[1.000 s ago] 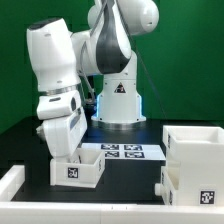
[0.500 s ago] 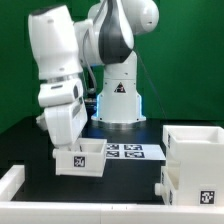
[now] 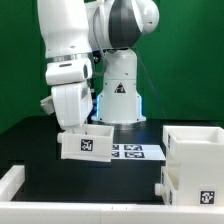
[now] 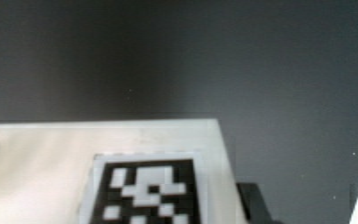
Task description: Assemble drawer
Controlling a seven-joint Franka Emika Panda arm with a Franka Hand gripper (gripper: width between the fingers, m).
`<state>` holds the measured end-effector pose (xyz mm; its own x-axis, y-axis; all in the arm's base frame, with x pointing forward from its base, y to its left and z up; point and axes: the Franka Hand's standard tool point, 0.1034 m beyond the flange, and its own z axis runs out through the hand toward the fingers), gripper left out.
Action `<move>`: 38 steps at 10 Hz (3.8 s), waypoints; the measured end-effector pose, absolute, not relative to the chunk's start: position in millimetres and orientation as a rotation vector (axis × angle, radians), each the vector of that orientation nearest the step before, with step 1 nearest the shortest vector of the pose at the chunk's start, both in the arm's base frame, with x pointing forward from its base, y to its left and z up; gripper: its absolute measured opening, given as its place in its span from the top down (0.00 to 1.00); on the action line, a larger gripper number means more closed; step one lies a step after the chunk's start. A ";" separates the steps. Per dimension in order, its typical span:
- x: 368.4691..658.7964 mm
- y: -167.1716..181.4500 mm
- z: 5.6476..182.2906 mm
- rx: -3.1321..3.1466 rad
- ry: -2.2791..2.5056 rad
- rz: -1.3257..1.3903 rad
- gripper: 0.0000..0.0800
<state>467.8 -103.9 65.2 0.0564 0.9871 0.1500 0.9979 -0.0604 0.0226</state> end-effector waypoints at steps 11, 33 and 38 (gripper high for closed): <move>555.6 -47.8 82.4 -2.191 -2.092 -0.204 0.95; 556.2 5.7 53.5 -2.167 -2.063 -0.241 0.95; 553.4 28.7 54.1 -2.140 -2.084 -0.259 0.95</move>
Offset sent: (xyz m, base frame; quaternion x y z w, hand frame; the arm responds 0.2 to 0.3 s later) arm 0.1000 0.0321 0.0298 0.0220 -0.0280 -0.0286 0.9990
